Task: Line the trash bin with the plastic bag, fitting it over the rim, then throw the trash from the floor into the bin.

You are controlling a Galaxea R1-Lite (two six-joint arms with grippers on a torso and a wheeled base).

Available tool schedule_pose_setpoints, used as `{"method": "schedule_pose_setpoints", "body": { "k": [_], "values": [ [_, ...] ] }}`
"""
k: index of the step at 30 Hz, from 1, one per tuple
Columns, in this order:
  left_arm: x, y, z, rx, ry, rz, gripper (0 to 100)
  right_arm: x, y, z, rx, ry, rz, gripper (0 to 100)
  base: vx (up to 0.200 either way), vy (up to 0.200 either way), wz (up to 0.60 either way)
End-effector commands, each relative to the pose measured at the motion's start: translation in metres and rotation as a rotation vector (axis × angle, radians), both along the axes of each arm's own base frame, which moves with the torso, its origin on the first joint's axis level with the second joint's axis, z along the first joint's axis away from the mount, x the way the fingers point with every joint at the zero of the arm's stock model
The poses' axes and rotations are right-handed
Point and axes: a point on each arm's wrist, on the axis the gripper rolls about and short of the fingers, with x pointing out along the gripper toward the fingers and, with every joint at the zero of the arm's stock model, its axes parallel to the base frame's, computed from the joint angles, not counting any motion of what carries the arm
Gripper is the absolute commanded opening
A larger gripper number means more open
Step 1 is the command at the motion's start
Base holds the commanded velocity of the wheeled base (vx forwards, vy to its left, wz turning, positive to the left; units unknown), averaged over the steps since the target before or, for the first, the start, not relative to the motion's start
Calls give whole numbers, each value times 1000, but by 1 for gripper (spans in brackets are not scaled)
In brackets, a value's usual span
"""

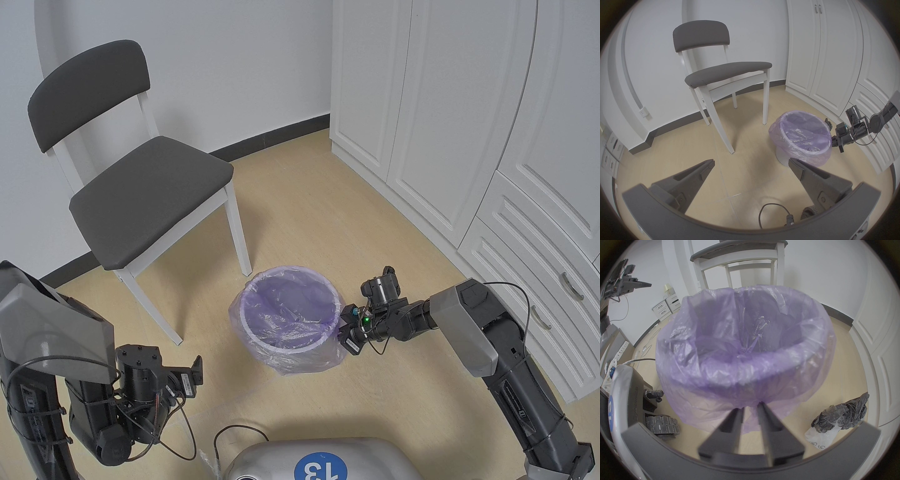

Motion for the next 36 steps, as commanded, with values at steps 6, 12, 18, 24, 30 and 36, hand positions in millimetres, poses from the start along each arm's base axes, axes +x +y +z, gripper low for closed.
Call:
{"method": "schedule_pose_setpoints", "body": {
  "k": [6,12,18,24,30,36],
  "values": [
    [0,-2,-2,-37,0,-6,100,5,-8,8,9,-13,-20,100,0,0,0],
    [6,-11,25,-49,-100,-195,100,-5,-14,38,32,0,11,100,0,0,0],
    [25,-28,33,49,-167,-332,100,-33,-31,58,39,27,8,100,0,0,0],
    [48,-59,45,42,-138,-430,100,-49,-45,63,81,-32,-27,100,0,0,0],
    [74,-84,69,49,-62,-455,100,-65,-51,64,191,-36,-131,100,0,0,0],
    [106,-110,89,2,2,-434,100,-76,-59,64,302,-27,-247,100,0,0,0]
  ]
}}
